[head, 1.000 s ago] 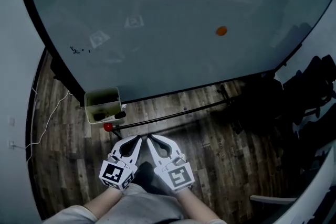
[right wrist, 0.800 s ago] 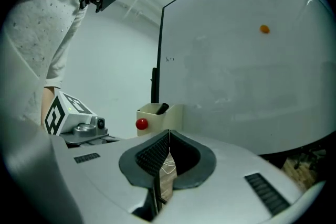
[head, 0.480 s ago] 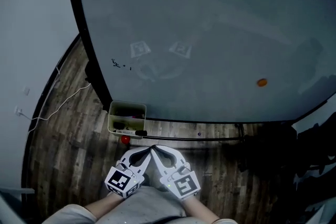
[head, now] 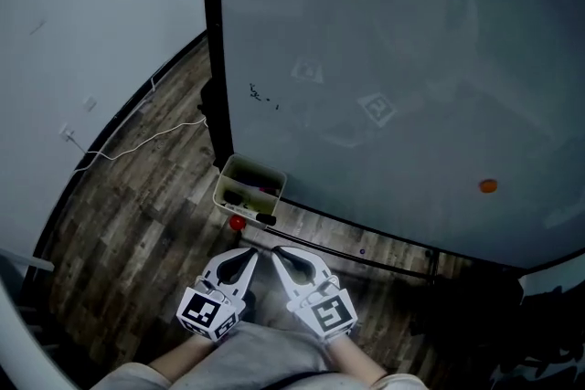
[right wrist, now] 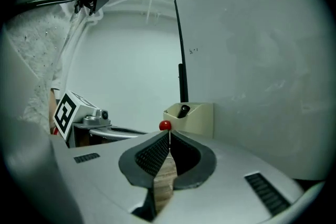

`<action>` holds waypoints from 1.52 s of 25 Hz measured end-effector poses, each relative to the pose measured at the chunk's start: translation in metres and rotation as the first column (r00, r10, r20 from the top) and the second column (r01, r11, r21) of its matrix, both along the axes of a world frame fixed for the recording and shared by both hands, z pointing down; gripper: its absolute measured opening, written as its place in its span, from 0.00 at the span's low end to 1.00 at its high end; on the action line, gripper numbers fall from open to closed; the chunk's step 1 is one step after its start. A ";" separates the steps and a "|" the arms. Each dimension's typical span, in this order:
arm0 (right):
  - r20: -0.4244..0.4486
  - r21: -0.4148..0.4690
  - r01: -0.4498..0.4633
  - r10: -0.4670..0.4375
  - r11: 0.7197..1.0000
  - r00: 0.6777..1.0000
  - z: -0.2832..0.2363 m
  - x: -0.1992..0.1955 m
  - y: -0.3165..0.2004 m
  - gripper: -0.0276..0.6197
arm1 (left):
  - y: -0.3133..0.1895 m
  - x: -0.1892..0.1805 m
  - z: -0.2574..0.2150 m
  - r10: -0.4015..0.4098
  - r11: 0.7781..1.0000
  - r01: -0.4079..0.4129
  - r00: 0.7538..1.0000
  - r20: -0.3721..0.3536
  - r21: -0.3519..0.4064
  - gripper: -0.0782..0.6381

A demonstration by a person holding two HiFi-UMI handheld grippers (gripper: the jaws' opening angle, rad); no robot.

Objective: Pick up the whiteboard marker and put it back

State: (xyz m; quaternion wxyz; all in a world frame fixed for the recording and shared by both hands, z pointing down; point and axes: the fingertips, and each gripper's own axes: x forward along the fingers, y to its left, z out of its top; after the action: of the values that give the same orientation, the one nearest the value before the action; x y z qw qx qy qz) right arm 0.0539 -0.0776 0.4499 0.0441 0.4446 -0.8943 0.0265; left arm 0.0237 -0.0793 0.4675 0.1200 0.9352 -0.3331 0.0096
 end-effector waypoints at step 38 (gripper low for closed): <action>0.180 -0.149 -0.044 0.070 0.988 0.981 -0.021 -0.001 -0.055 0.21 | -0.035 -0.027 -0.013 -0.239 0.968 0.239 0.971 -0.020 0.074 0.13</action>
State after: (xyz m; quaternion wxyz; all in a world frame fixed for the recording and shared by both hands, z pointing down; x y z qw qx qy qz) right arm 0.0533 -0.1330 0.4289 -0.0080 0.4613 -0.8771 0.1335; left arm -0.0034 -0.1142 0.4540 0.0867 0.8921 -0.4428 -0.0227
